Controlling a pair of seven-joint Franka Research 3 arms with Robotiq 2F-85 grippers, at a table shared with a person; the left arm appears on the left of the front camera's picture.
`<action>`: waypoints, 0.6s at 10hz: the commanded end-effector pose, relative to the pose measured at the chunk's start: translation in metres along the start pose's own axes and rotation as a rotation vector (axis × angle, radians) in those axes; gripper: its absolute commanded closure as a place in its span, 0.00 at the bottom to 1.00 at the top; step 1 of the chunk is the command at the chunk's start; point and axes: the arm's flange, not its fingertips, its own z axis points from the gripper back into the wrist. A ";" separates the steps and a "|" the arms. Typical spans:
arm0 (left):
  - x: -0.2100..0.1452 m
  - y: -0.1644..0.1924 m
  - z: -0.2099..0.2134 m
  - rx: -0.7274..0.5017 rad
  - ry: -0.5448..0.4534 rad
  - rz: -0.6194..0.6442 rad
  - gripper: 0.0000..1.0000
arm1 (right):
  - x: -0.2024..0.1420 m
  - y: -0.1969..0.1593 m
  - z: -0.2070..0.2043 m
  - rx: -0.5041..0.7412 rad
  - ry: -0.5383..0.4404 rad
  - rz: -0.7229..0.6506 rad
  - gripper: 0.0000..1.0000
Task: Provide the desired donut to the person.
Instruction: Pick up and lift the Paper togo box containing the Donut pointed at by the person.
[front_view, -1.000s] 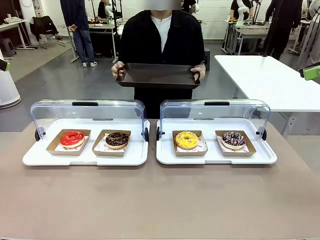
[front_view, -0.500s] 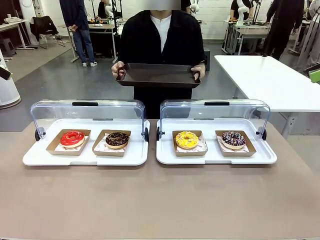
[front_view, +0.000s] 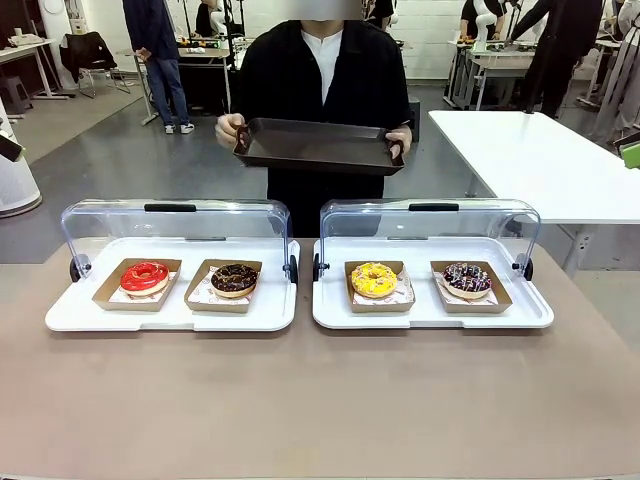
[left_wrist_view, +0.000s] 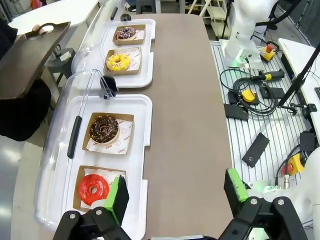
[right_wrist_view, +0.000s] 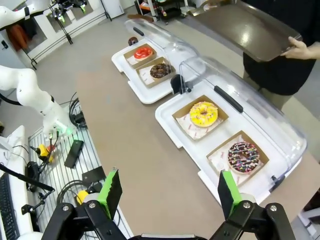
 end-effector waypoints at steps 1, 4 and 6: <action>0.001 0.000 0.001 -0.004 -0.008 -0.005 0.00 | 0.003 -0.001 -0.002 0.016 -0.017 0.016 0.00; 0.001 0.000 0.001 -0.004 -0.008 -0.005 0.00 | 0.003 -0.001 -0.002 0.016 -0.017 0.016 0.00; 0.001 0.000 0.001 -0.004 -0.008 -0.005 0.00 | 0.003 -0.001 -0.002 0.016 -0.017 0.016 0.00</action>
